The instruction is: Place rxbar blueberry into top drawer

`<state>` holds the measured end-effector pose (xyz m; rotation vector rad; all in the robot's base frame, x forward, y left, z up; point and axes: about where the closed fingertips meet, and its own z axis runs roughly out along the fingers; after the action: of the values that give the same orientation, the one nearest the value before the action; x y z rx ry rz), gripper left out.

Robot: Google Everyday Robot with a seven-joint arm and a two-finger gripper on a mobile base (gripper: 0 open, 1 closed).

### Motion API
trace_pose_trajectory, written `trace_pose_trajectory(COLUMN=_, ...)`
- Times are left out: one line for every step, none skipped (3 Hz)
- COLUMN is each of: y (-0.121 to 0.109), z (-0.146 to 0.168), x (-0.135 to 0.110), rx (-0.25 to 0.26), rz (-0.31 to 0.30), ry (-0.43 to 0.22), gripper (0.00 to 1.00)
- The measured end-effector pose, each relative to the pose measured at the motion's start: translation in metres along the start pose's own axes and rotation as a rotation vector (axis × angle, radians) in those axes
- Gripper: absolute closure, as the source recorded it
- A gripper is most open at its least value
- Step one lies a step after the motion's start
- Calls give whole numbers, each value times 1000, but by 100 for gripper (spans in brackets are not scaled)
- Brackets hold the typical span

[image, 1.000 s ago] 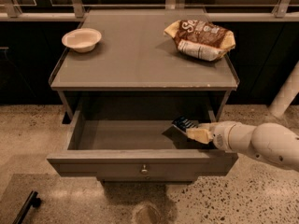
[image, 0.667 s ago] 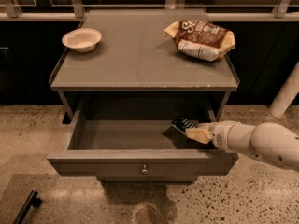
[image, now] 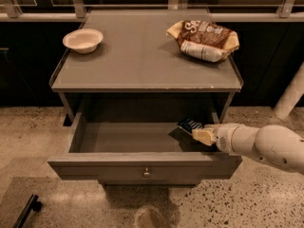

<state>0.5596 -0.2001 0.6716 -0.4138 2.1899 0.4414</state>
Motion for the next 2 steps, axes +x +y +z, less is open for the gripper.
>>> trace_pose_trajectory(y=0, z=0, x=0, rx=0, rz=0, ry=0, gripper=12)
trace_pose_trajectory(y=0, z=0, x=0, rx=0, rz=0, ry=0, gripper=0)
